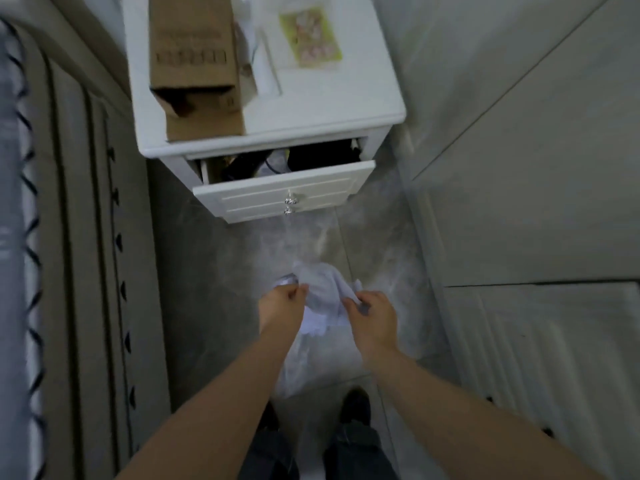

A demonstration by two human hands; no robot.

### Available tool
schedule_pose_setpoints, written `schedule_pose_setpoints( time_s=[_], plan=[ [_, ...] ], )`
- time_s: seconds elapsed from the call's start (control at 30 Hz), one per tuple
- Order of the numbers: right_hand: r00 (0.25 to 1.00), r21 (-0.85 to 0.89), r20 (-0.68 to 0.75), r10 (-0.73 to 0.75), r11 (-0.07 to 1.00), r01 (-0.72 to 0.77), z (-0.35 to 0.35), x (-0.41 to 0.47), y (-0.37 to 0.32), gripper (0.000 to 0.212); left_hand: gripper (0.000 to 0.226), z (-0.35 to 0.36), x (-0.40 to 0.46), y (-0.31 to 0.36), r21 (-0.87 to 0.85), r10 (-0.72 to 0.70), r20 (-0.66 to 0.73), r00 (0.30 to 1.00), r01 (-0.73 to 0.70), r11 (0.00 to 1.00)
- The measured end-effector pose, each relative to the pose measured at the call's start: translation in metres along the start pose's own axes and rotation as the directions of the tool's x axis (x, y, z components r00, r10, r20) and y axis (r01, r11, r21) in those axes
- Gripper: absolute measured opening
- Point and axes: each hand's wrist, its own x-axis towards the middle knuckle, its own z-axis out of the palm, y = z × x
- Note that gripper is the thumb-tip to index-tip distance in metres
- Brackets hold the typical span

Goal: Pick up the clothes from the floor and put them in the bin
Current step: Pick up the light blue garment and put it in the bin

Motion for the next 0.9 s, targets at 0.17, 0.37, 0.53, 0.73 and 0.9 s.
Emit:
schedule_pose_setpoints(
  time_s=[0.17, 0.37, 0.53, 0.73, 0.9],
  plan=[
    [0.998, 0.073, 0.057, 0.026, 0.997, -0.03, -0.083, -0.045, -0.077, 0.022, 0.026, -0.056, -0.096, 0.095, -0.148, 0.17, -0.013, 0.985, -0.171, 0.974],
    [0.991, 0.063, 0.127, 0.029, 0.997, -0.037, -0.207, -0.091, -0.161, 0.046, 0.037, -0.121, -0.209, 0.202, -0.103, 0.432, 0.086, 0.898, -0.423, 0.9],
    [0.936, 0.257, 0.32, 0.145, 0.938, -0.233, -0.303, -0.116, -0.219, 0.063, 0.027, -0.157, -0.274, 0.26, -0.049, 0.573, 0.201, 0.795, -0.576, 0.816],
    [0.795, 0.365, 0.582, 0.171, 0.819, -0.443, -0.38, -0.157, -0.239, 0.041, 0.025, -0.178, -0.365, 0.319, -0.161, 0.649, 0.385, 0.656, -0.645, 0.747],
    [0.917, 0.483, 0.371, 0.149, 0.812, -0.327, -0.429, -0.172, -0.238, 0.018, 0.034, -0.169, -0.4, 0.34, -0.077, 0.676, 0.444, 0.588, -0.727, 0.683]
  ],
)
